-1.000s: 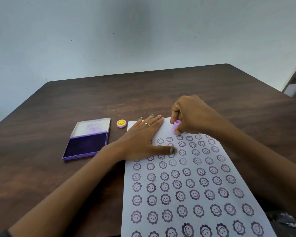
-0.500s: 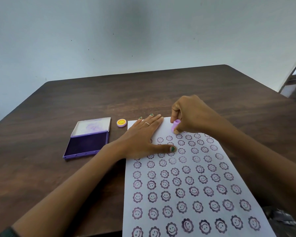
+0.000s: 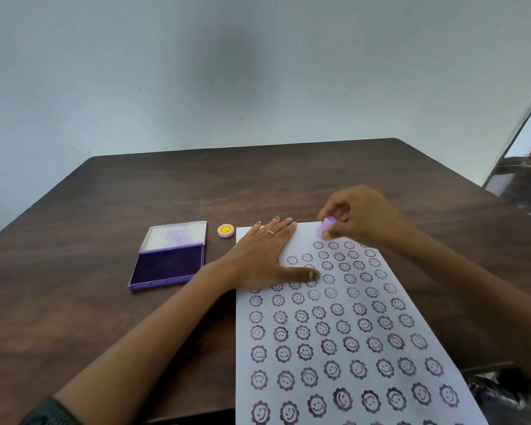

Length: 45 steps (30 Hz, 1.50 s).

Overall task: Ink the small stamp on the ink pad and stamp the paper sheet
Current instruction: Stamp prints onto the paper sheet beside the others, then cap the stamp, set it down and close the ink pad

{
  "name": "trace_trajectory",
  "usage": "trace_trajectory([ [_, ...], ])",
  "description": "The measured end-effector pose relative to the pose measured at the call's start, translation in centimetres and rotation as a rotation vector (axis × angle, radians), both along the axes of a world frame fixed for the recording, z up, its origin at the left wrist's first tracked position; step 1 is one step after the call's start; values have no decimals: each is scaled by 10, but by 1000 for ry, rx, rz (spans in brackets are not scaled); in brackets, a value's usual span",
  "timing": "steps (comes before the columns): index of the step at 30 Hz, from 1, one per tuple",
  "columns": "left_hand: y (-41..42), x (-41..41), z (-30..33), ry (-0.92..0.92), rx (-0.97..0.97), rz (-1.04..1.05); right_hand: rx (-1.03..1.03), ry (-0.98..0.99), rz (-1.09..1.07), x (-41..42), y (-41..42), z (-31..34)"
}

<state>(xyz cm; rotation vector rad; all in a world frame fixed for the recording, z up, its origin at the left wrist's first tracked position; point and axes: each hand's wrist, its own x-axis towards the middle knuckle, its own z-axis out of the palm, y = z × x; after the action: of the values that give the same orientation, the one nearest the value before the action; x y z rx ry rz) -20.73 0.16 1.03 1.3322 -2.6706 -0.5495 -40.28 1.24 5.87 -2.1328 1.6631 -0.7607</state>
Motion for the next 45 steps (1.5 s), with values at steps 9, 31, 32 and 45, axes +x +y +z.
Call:
trace_trajectory([
  [9, -3, 2, -2, 71, 12, -2, 263, -938, -32, -23, -1, -11],
  [31, -32, 86, 34, -24, -343, 309, 445, -1171, 74, 39, -37, -14],
  [32, -32, 86, 34, -26, -359, 308, 450, -1173, 76, 40, -36, -15],
  [45, -15, 43, 38, 1043, 25, 306, 427, -1311, 99, 52, -30, -7],
])
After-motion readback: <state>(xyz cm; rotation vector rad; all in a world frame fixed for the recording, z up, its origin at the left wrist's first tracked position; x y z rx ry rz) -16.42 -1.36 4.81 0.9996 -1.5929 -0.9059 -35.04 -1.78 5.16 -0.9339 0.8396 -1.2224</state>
